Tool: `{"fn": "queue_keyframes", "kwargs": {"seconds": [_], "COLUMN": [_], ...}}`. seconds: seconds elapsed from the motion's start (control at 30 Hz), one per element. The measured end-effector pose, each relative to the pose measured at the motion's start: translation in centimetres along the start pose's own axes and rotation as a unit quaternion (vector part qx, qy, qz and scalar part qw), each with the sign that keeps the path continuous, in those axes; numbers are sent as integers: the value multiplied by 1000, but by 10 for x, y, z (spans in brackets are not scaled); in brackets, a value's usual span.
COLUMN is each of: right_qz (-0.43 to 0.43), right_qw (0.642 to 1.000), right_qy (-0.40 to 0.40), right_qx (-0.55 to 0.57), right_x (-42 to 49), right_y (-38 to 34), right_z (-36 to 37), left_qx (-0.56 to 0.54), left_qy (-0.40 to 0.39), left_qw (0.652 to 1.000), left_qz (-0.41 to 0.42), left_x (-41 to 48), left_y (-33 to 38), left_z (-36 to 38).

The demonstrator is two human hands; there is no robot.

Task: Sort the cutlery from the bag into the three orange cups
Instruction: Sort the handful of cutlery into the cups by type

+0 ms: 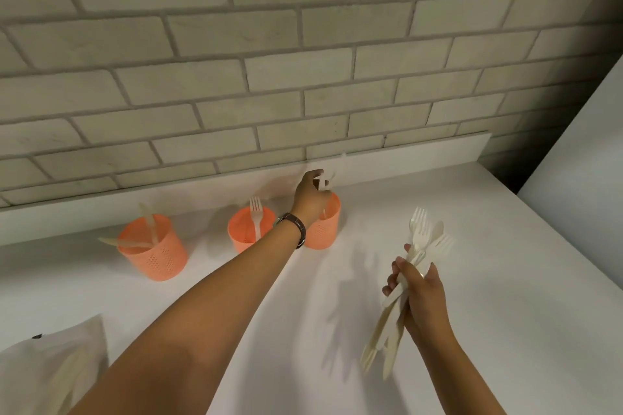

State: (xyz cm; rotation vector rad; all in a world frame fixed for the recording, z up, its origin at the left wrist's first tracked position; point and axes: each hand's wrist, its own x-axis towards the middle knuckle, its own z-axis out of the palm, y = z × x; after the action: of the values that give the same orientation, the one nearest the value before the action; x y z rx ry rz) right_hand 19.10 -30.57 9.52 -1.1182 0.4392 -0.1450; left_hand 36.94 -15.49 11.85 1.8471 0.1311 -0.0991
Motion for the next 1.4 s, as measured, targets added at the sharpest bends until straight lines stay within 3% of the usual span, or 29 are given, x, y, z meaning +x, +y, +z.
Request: {"fn": "queue_keyframes", "kwargs": {"seconds": [0.1, 0.2, 0.3, 0.43, 0.67, 0.9, 1.07, 1.23, 1.4], "right_qz": [5, 13, 27, 47, 61, 67, 37, 1, 0], "right_qw": [1000, 999, 997, 992, 993, 991, 998, 1000, 999], "right_qy": [-3, -11, -24, -54, -104, -111, -51, 7, 40], "right_qx": [12, 36, 75, 100, 5, -38, -11, -7, -32], "right_x": [-1, -6, -13, -25, -59, -71, -52, -20, 16], "right_y": [-1, -3, -3, 2, 28, 43, 18, -15, -34], "right_z": [6, 17, 29, 47, 72, 81, 50, -18, -71], "left_qx": [-10, -34, -58, -12, 24, 52, 60, 165, 352], "left_qy": [25, 84, 44, -21, -6, -41, -87, -115, -121], "left_qw": [1000, 993, 988, 996, 999, 998, 994, 972, 921], "left_qz": [10, 82, 136, 90, 43, 14, 40, 121, 118], "left_x": [-10, -46, -112, -195, -239, -239, -209, -128, -34], "left_y": [8, 21, 20, -5, -37, -45, -22, -5, -12], "left_z": [-10, -27, -44, -55, -59, -65, -62, -2, 81]}}
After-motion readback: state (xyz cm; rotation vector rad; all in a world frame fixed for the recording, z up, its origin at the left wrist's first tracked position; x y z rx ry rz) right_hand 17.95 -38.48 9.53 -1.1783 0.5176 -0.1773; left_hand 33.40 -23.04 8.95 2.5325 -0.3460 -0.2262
